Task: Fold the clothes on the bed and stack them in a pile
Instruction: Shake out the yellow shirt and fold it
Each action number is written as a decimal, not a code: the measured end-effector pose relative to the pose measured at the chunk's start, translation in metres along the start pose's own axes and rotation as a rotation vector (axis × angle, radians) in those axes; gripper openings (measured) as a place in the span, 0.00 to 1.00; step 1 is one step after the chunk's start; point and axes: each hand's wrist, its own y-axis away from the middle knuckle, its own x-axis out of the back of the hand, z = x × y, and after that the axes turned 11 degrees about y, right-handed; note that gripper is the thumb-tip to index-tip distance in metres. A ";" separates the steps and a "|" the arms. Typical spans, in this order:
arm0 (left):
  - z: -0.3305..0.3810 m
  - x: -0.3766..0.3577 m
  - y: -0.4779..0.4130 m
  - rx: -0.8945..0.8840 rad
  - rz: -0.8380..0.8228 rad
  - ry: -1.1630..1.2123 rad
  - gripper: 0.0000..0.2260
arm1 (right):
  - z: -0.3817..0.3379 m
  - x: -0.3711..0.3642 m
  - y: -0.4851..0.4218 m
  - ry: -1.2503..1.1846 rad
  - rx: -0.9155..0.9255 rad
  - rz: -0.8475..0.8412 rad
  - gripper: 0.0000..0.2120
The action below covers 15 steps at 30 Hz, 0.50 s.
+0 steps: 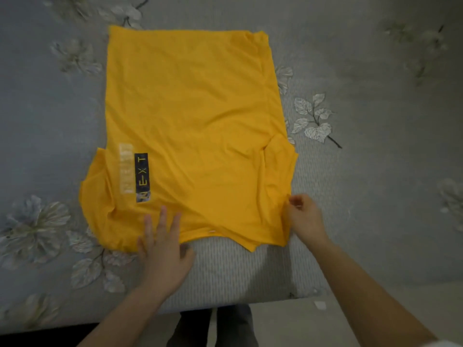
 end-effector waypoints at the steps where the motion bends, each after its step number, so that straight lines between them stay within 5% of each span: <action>1: 0.010 -0.010 -0.001 -0.087 -0.023 0.016 0.35 | -0.005 -0.001 -0.011 0.001 0.034 0.016 0.10; 6: 0.059 -0.051 -0.020 -0.504 -0.132 0.039 0.30 | -0.023 -0.001 -0.068 -0.072 0.056 0.087 0.20; 10: 0.086 -0.080 -0.027 -0.584 -0.207 0.081 0.30 | -0.035 0.006 -0.098 -0.077 0.067 0.106 0.27; 15: 0.104 -0.092 -0.025 -0.512 -0.130 0.057 0.29 | -0.032 0.022 -0.104 -0.072 0.174 0.185 0.08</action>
